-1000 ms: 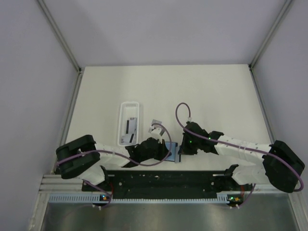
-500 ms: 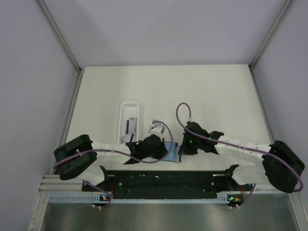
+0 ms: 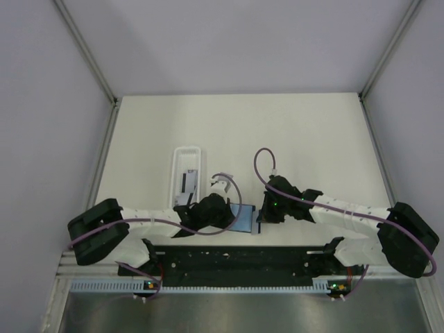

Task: Put the credit cards into the card holder
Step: Turn over the card slot in the card holder.

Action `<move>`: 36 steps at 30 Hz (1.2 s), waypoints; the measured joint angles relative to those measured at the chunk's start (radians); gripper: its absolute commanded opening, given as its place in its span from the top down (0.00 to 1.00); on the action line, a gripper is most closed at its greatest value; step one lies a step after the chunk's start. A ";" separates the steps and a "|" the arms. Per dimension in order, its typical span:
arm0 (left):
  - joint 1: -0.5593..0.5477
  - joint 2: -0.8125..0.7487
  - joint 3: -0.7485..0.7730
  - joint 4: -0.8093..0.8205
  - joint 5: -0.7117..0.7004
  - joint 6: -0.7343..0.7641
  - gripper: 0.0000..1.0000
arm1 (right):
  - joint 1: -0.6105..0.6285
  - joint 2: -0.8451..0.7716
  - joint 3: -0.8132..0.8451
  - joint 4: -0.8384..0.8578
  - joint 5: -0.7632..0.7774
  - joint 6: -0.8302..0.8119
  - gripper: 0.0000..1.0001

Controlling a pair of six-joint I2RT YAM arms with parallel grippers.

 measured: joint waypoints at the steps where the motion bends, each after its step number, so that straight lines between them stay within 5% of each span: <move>1: 0.001 -0.005 -0.004 0.000 0.000 0.000 1.00 | 0.000 0.000 0.000 0.000 0.000 0.000 1.00; 16: 0.007 -0.055 -0.071 0.034 -0.011 -0.007 1.00 | -0.005 -0.010 0.000 -0.012 0.004 0.000 1.00; 25: 0.011 -0.043 -0.080 0.065 0.000 -0.019 1.00 | -0.011 -0.172 0.000 -0.077 0.079 -0.014 1.00; 36: 0.012 -0.040 -0.080 0.071 0.007 -0.020 1.00 | -0.013 -0.218 -0.048 0.151 0.087 0.011 1.00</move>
